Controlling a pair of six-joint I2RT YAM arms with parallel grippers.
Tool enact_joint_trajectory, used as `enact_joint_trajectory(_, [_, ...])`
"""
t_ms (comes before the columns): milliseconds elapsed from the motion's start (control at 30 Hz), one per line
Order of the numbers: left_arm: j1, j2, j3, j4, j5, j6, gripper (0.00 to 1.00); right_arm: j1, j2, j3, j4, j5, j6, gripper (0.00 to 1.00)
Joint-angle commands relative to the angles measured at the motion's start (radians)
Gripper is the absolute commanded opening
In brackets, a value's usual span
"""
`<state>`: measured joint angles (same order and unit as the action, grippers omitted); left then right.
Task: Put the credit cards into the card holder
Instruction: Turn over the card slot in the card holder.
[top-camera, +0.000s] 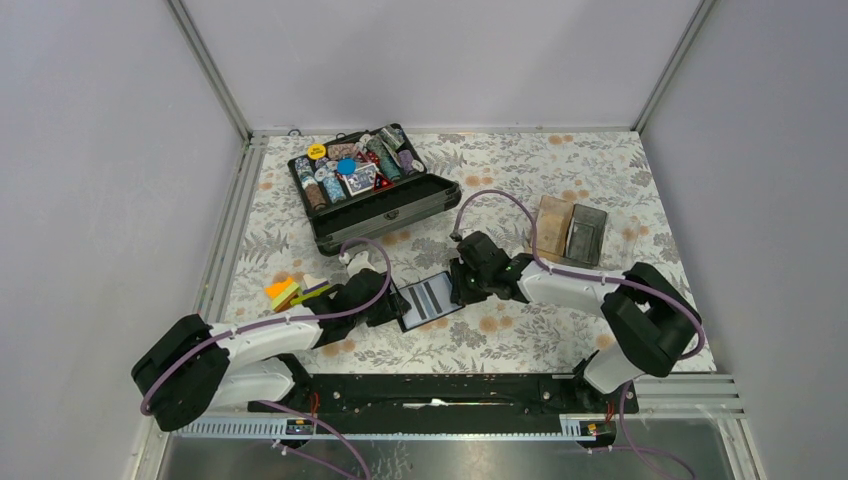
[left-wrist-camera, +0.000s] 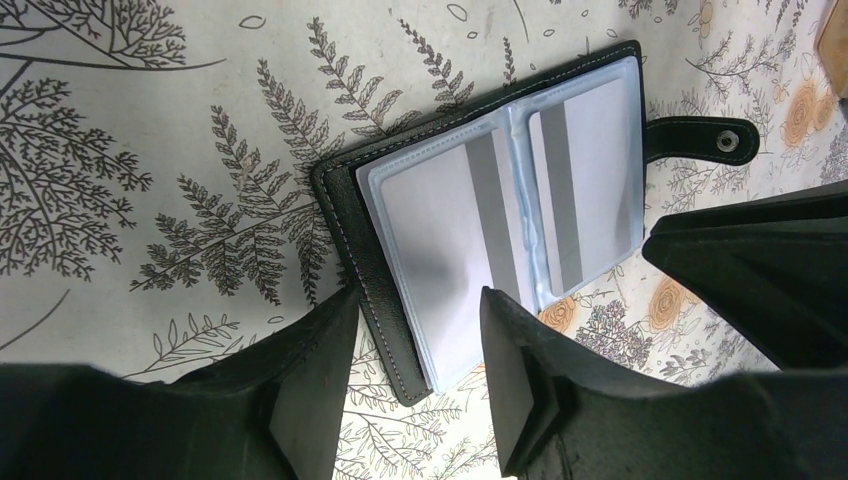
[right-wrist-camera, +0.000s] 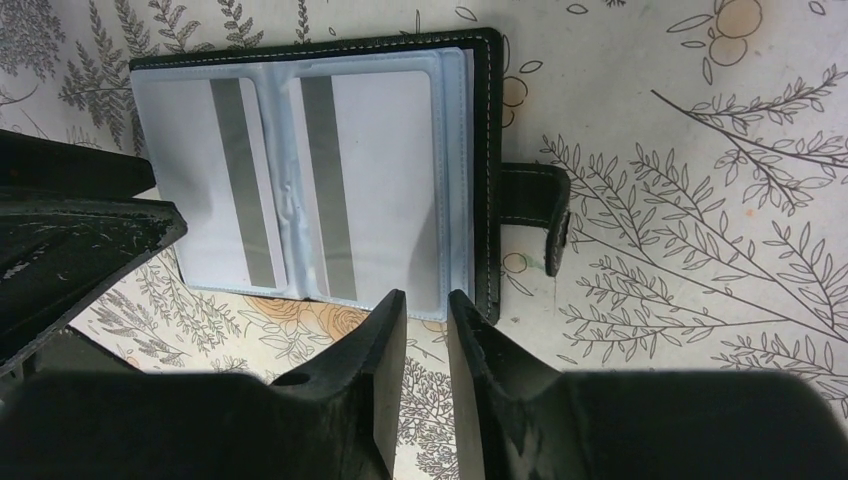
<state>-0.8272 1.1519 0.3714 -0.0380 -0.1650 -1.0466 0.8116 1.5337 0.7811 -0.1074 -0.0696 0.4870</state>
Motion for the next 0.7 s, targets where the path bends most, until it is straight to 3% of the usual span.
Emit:
enact_joint_trajectory(0, [0.000,0.034,-0.012,-0.092,-0.030,0.019,0.51,0.009,0.038,0.048,0.011,-0.007,-0.032,0.28])
enact_joint_trajectory(400, [0.000,0.054,-0.006,-0.080,-0.018,0.020,0.47,0.008,0.107,0.050,0.021,-0.027,-0.022,0.27])
enact_joint_trajectory(667, [0.002,0.049,-0.012,-0.074,-0.016,0.017,0.45,0.008,0.052,0.025,0.057,-0.076,0.068,0.23])
